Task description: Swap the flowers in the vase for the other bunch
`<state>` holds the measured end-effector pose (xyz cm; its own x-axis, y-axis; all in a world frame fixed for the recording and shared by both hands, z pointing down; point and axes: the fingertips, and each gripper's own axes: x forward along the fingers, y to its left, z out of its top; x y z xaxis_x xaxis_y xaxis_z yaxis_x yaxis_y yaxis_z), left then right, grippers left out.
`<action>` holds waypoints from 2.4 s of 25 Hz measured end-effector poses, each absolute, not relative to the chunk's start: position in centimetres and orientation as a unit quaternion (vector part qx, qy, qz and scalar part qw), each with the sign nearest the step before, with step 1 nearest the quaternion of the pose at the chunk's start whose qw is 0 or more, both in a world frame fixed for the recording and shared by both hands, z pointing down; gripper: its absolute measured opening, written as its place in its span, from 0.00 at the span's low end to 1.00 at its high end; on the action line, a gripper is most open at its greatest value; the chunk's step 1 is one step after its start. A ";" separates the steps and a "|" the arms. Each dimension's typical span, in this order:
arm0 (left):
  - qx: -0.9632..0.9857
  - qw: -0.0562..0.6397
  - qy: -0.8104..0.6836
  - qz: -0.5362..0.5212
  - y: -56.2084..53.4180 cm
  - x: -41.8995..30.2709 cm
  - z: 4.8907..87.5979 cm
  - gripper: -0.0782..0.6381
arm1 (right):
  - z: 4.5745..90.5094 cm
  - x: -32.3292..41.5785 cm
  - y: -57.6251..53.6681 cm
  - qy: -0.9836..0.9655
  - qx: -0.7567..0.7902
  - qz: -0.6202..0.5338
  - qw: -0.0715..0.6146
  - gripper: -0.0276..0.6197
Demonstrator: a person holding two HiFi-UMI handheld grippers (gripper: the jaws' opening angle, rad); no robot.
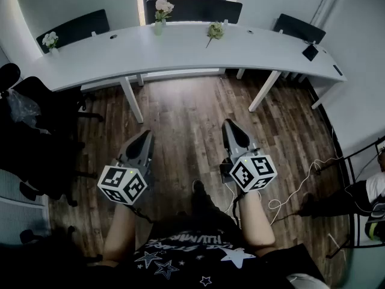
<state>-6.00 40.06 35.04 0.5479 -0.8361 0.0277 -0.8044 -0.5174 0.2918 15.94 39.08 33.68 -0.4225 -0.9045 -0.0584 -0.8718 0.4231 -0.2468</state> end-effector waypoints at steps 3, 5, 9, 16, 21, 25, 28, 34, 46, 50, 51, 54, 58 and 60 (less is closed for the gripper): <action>0.873 0.133 -0.466 -0.053 39.9 -5.6 35.2 0.12 | 34.0 15.7 38.9 0.838 -0.530 -0.091 0.090 0.05; 0.874 0.130 -0.465 -0.045 39.7 -5.5 35.5 0.12 | 34.3 15.3 38.6 0.840 -0.527 -0.092 0.086 0.05; 0.877 0.136 -0.460 -0.036 39.3 -5.5 36.0 0.12 | 34.9 14.1 38.2 0.847 -0.519 -0.087 0.069 0.05; 0.872 0.143 -0.467 -0.025 39.0 -6.8 37.1 0.12 | 35.7 13.1 38.3 0.847 -0.520 -0.092 0.061 0.05; 0.885 0.155 -0.438 -0.019 39.0 -7.3 37.7 0.12 | 35.6 12.4 38.5 0.848 -0.516 -0.097 0.072 0.05; 0.892 0.123 -0.435 0.001 37.3 -7.9 36.6 0.12 | 34.8 12.2 38.3 0.850 -0.515 -0.089 0.072 0.05; 0.890 0.092 -0.447 0.014 36.1 -8.5 35.5 0.12 | 34.7 11.9 38.1 0.850 -0.515 -0.089 0.069 0.05; 0.875 0.058 -0.481 -0.008 36.3 -8.9 34.0 0.12 | 35.1 11.8 38.0 0.849 -0.515 -0.094 0.066 0.05; 0.866 0.082 -0.492 -0.018 32.4 -7.3 35.8 0.12 | 38.2 14.7 33.1 0.839 -0.529 -0.117 0.058 0.05; 0.867 0.088 -0.490 -0.017 28.6 -5.8 35.7 0.12 | 37.8 15.9 29.4 0.839 -0.529 -0.115 0.059 0.05; 0.867 0.090 -0.490 -0.018 27.6 -5.5 35.7 0.12 | 37.7 16.2 28.4 0.839 -0.528 -0.115 0.059 0.05; 0.867 0.095 -0.489 -0.019 24.8 -4.7 35.5 0.12 | 37.5 16.8 25.2 0.840 -0.526 -0.116 0.063 0.05; 0.864 0.100 -0.493 -0.018 21.2 -4.2 35.3 0.12 | 36.9 17.3 21.1 0.843 -0.520 -0.118 0.070 0.05; 0.860 0.106 -0.499 -0.021 19.6 -4.0 35.4 0.12 | 36.7 17.5 19.3 0.847 -0.514 -0.117 0.070 0.05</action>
<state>-4.05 19.61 35.40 0.5006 -0.8628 0.0702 -0.8539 -0.4789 0.2037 17.48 19.31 36.72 -0.4610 -0.8874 0.0023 -0.8547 0.4433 -0.2703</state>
